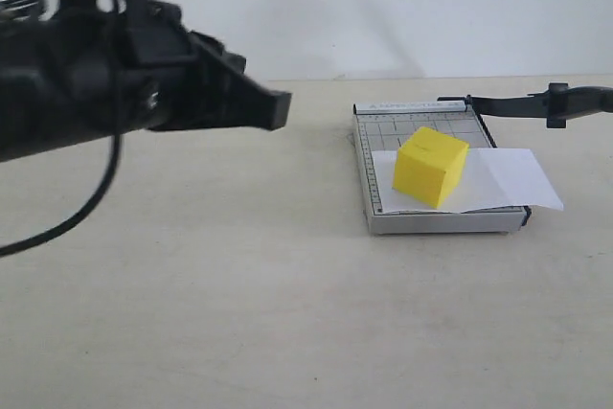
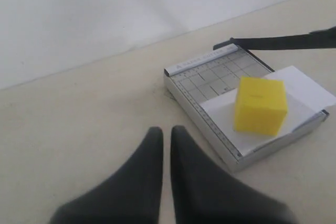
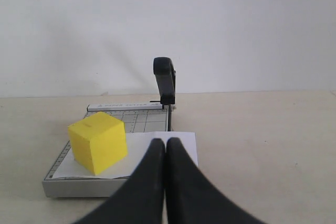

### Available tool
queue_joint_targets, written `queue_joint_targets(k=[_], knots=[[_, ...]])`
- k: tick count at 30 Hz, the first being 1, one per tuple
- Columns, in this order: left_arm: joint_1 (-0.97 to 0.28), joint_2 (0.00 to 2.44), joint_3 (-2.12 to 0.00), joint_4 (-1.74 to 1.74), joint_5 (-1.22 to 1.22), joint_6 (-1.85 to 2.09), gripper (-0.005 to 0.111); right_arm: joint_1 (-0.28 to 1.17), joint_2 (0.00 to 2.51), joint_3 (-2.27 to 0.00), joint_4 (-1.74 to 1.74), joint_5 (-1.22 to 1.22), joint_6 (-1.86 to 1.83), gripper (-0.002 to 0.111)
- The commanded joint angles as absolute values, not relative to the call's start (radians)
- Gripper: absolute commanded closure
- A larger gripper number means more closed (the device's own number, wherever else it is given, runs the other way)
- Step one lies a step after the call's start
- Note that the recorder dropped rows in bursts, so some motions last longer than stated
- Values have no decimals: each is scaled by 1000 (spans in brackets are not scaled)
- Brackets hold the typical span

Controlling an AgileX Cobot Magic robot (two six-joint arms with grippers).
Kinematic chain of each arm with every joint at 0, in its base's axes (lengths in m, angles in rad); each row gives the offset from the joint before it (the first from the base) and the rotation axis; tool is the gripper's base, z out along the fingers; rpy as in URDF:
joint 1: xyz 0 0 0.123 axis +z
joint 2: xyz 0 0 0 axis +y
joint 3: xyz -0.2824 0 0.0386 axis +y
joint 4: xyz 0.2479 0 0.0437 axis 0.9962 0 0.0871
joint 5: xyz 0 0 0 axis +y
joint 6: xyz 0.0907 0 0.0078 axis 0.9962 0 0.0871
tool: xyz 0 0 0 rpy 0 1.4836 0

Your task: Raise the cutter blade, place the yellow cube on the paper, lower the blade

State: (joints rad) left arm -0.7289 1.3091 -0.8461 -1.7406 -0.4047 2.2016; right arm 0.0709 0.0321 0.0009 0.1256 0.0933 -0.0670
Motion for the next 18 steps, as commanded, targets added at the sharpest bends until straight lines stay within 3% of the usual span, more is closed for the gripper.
queue_joint_targets(k=[1,9,18], knots=[[-731,1145,-699,-1744,-342,2146,102,69,31,0,122,87,-66,108],[-731,809,-493,-1655,-336,1956,102,69,31,0,122,77,-66,108],[-731,497,-285,-1614,-275,1854,102,69,31,0,128,-103,99,108]])
